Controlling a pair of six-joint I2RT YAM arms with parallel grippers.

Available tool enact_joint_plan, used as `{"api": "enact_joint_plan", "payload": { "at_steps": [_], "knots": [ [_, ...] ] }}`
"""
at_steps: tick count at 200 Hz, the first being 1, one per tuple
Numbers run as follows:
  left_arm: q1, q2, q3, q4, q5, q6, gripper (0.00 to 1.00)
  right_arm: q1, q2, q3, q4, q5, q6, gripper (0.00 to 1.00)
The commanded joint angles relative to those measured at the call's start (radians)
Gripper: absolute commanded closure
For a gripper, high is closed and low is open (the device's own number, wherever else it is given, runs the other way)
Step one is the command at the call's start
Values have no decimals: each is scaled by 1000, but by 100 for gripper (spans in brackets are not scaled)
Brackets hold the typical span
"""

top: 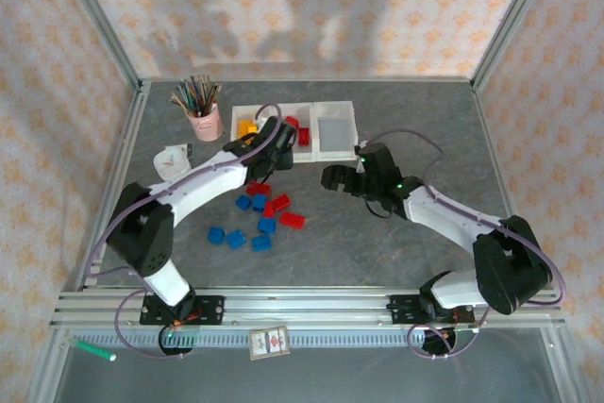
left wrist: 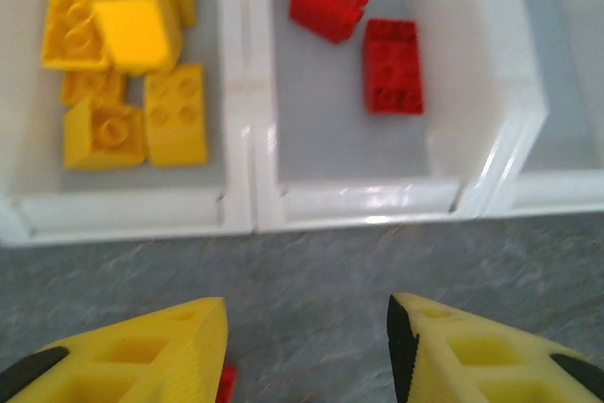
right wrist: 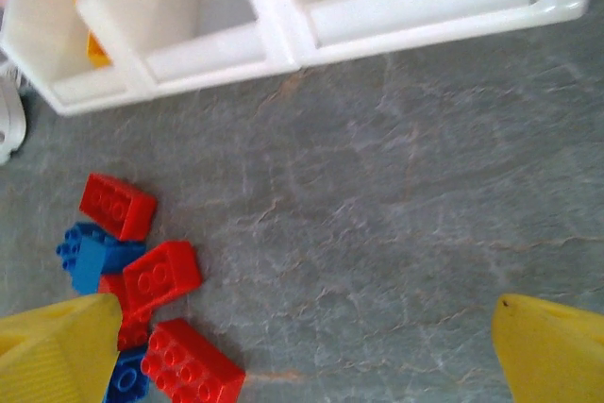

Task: Sort the legos into containers by color
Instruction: Place the lego in the container, then pick up the lego from the center of the table.

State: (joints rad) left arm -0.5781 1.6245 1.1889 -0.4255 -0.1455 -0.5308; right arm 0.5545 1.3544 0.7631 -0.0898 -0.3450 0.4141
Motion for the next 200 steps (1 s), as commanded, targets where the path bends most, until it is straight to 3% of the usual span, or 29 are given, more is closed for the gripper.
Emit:
{"api": "enact_joint_plan", "payload": {
  "at_steps": [1,57,114,159,200],
  "knots": [
    [7,-59,-110,12,-12,-88,45,45,-2,4,-39,40,-24,0],
    [43,-57,-251,90,4,-129,34,87,30,0,-21,61,9,0],
    [70,48,-206,88,26,23,15,88,17,-8,-26,84,13,0],
    [97,95,-180,85,16,76,13,88,31,-2,-8,77,26,0],
    [113,133,-166,108,88,116,13,88,35,8,-19,82,23,0]
  ]
}}
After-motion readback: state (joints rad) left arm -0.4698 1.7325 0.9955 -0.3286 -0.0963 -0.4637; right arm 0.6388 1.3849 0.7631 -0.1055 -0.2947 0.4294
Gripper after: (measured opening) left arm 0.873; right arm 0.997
